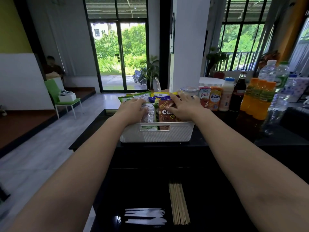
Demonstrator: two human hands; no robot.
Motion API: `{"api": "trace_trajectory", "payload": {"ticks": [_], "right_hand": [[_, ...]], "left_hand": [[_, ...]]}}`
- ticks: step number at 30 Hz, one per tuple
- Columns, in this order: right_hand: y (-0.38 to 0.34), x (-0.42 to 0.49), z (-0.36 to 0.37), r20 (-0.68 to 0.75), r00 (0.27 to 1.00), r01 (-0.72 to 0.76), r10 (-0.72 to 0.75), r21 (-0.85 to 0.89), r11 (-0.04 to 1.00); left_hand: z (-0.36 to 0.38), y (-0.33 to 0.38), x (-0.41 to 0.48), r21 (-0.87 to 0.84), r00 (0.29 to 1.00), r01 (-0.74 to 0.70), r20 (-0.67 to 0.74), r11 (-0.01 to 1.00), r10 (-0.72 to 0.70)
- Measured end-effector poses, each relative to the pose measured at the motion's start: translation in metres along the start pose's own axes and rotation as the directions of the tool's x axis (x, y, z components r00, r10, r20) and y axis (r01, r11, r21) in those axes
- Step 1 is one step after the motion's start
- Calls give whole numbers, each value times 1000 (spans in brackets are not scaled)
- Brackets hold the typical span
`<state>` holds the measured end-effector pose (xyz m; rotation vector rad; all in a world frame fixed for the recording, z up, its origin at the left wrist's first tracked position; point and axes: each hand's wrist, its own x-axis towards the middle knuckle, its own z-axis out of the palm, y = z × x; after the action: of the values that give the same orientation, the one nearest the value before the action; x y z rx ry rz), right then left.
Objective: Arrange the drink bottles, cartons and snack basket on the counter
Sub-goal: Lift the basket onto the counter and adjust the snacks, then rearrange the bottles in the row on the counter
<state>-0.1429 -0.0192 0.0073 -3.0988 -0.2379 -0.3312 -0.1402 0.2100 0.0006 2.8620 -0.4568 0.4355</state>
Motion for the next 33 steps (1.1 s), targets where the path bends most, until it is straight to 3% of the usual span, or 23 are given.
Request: {"api": "trace_trajectory", "payload": {"ticks": [8, 14, 17, 23, 26, 33], "right_hand": [[-3, -19, -3, -157, 985, 87, -74, 80, 993], [1, -72, -4, -174, 984, 65, -34, 174, 983], [15, -102, -6, -146, 989, 29, -5, 167, 986], [59, -160, -1, -254, 958, -108, 129, 98, 989], [84, -192, 3, -201, 960, -187, 197, 66, 980], [169, -241, -9, -129, 942, -314, 310, -10, 949]], "left_hand": [[-1, 10, -14, 28, 1000, 16, -24, 999, -15], [6, 53, -50, 71, 995, 29, -93, 997, -22], [14, 78, -69, 109, 996, 14, -87, 994, -5], [30, 132, -83, 138, 971, -122, -186, 983, 147], [39, 172, -83, 157, 951, -227, -175, 961, 253], [68, 271, -74, 87, 940, -317, -105, 945, 325]]}}
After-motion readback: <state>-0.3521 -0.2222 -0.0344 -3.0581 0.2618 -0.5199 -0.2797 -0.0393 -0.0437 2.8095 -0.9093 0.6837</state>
